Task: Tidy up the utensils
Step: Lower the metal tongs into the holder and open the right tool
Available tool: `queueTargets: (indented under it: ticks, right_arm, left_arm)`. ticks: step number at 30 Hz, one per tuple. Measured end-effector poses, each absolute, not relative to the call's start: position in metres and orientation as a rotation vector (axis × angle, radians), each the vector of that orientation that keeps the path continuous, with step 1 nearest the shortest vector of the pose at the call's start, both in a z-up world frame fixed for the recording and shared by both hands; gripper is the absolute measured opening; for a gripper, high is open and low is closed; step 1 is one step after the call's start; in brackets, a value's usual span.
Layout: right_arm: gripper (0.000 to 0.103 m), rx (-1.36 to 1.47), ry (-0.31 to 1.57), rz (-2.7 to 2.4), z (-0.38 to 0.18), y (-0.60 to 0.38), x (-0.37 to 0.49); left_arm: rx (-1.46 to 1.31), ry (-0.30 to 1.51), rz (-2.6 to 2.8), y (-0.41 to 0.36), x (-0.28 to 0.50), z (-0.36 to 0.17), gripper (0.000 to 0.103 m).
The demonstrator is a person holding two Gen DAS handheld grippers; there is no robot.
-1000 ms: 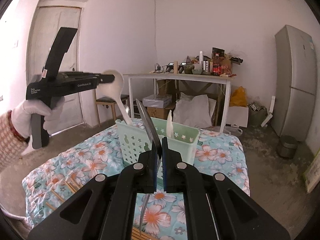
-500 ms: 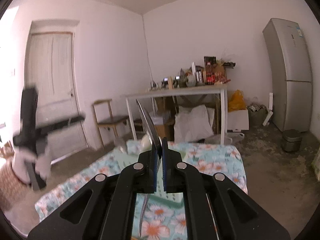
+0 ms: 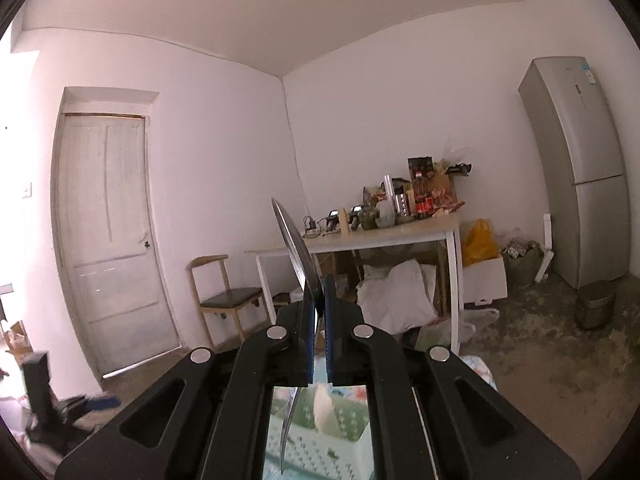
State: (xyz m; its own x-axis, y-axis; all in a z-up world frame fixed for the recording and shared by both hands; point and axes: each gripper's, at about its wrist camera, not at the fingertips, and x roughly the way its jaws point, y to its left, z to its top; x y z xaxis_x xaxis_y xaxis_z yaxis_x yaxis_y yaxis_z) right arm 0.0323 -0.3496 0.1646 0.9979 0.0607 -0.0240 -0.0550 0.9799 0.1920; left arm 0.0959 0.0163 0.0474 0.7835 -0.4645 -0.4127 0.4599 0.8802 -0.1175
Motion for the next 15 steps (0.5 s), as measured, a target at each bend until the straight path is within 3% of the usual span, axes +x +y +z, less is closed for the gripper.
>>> queueTargets:
  ticks: [9, 15]
  right_arm:
    - [0.004, 0.158, 0.025, 0.018, 0.148, -0.351, 0.096]
    - [0.008, 0.217, 0.192, 0.009, 0.102, -0.352, 0.127]
  left_arm:
    - [0.076, 0.519, -0.56, 0.008, 0.075, 0.017, 0.09]
    - [0.044, 0.543, -0.607, 0.006, 0.074, 0.008, 0.09]
